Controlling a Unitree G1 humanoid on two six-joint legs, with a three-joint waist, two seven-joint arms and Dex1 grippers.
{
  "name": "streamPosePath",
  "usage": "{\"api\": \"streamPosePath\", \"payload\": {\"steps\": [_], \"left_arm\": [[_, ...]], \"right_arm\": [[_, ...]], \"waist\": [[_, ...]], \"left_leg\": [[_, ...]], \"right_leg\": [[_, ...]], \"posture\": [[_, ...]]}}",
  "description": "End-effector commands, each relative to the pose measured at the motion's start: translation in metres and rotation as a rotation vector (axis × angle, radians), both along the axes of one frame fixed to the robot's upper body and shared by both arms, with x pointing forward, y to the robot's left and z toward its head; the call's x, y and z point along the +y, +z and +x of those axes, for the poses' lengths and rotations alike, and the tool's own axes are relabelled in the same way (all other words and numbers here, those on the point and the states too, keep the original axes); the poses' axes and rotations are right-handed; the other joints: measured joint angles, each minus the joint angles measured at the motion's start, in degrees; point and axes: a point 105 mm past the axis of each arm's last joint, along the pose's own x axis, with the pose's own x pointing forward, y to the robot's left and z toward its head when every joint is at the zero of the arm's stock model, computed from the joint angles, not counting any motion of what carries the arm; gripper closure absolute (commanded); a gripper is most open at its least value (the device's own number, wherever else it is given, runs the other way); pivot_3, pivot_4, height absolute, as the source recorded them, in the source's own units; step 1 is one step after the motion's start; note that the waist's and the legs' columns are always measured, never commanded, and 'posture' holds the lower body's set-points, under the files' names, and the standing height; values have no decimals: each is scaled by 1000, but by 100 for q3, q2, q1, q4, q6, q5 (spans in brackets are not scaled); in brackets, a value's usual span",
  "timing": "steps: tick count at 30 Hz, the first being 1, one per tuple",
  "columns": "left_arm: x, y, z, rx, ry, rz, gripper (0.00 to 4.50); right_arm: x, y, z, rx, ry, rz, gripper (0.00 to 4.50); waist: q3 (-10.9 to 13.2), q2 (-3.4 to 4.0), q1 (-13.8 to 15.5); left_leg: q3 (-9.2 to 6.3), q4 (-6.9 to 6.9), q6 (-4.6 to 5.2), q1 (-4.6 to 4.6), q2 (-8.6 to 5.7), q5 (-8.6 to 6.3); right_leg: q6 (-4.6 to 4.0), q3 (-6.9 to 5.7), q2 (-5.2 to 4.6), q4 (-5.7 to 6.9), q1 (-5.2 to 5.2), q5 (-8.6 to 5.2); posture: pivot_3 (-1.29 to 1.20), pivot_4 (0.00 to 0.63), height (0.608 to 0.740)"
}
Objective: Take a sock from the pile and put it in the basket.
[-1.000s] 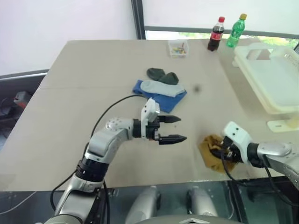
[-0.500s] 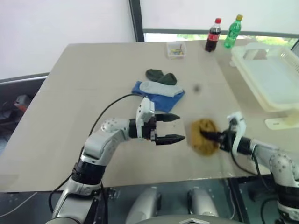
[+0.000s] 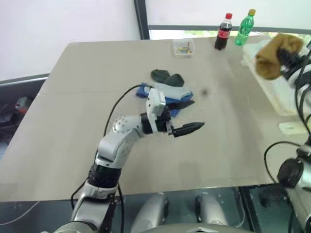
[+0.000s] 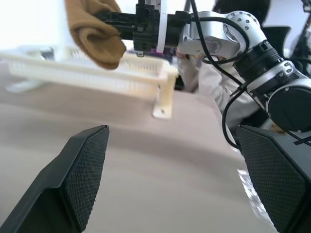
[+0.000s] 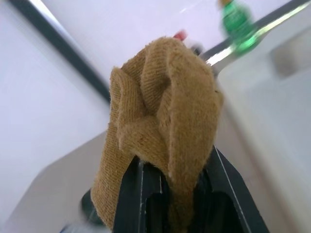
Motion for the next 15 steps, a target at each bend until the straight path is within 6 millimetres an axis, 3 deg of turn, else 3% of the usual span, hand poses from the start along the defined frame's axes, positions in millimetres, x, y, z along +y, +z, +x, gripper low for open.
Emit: {"api": "streamPosePath", "payload": {"steps": [1,3,6,8,9,10,12,13,15], "left_arm": [[-7,11,0,-44,23,-43,0],[-11,11,-1,-42,28,-58,0],[-13,12,0,-41,43,-71,0],[-13,13,0,-49,45,-73,0],[-13,14,0,-53,47,-75,0],[-13,14,0,-56,48,-76,0],[-12,16,0,-62,54,-78,0],[-11,16,0,-63,57,-80,0],[-10,16,1,-62,62,-82,0]], "right_arm": [[-47,-15,18,114,-218,-18,4452],[-66,-35,26,202,-301,11,4452],[-80,-69,30,326,-368,-1,4452],[-86,-90,28,397,-396,-36,3507],[-87,-94,27,415,-403,-45,3248],[-87,-97,27,424,-403,-53,2693],[-88,-95,27,426,-408,-58,1778],[-89,-93,27,429,-414,-61,1598],[-92,-88,26,429,-430,-85,790]], "waist": [[0,-1,-10],[1,-2,-74],[2,-3,-111],[3,-1,-129],[3,-1,-130],[3,-2,-128],[3,-2,-123],[3,-3,-122],[3,-3,-109]], "left_leg": [[4,-1,1,0,0,0],[10,2,5,-2,0,-3],[29,-5,10,-1,-1,-4],[35,-9,10,0,3,-5],[39,-10,10,0,4,-5],[39,-11,10,1,7,-4],[40,-4,10,0,5,-5],[38,-2,10,1,5,-5],[38,1,11,1,5,-5]], "right_leg": [[0,2,0,-2,0,0],[0,8,-1,-7,1,0],[0,19,-2,-10,-1,0],[0,24,1,-11,-3,0],[0,28,2,-9,-6,0],[0,28,4,-11,-5,0],[1,30,3,-9,-3,0],[1,28,4,-10,-1,0],[1,28,4,-7,0,1]], "posture": [[0,150,740],[0,150,740],[0,150,740],[0,150,740],[0,150,740],[0,150,740],[0,150,740],[0,150,740],[0,150,740]]}}
